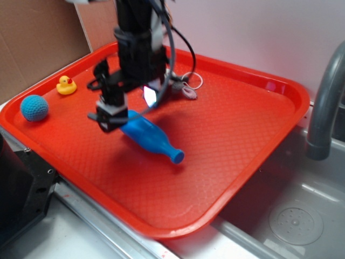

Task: Grab the blue bottle.

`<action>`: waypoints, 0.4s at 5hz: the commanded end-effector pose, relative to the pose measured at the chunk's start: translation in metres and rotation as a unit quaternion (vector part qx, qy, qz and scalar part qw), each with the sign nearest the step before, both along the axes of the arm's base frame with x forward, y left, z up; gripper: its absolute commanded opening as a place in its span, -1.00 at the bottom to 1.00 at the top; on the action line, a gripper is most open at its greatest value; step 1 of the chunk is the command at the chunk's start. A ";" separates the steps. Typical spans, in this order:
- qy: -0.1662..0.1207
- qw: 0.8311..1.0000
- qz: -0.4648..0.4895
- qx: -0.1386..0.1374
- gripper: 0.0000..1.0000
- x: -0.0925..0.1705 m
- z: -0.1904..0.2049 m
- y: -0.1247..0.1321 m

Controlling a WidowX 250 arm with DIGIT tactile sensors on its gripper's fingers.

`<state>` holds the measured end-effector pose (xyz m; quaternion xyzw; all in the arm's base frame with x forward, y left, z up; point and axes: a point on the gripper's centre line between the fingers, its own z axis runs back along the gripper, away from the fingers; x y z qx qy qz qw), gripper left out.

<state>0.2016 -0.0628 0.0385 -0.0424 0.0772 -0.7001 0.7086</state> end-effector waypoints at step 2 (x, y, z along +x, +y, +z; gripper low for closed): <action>0.005 0.998 -0.052 0.021 -1.00 -0.013 -0.021 -0.008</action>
